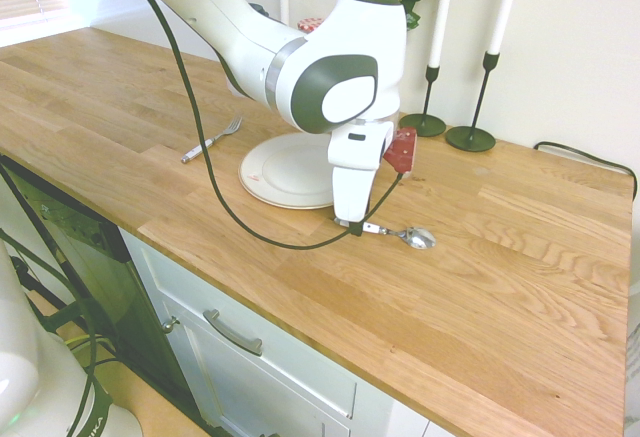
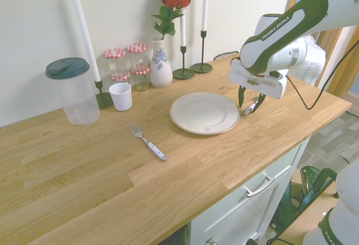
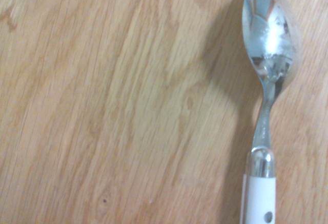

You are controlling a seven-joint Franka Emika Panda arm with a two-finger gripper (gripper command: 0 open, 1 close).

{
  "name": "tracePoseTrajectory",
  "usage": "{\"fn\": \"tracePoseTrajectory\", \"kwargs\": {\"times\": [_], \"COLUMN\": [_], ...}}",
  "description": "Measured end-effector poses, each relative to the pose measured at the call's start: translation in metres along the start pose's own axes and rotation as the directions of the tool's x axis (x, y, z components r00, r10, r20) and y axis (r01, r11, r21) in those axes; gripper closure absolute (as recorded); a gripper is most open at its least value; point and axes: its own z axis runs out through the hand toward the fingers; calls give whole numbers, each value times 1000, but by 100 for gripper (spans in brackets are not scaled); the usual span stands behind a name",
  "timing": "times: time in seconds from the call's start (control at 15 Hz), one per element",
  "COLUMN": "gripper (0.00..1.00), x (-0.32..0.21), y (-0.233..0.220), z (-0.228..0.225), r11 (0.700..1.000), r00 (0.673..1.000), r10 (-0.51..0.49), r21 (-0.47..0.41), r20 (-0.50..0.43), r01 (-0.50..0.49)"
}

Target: Put the spoon into the plate

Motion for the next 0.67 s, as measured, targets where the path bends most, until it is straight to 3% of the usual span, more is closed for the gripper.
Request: {"fn": "tracePoseTrajectory", "kwargs": {"times": [0.67], "gripper": [100], "x": [7], "y": [-1], "z": [-2], "r11": [1000], "r00": [1000], "r10": [-4], "r21": [6], "r20": [-9], "r01": [4]}}
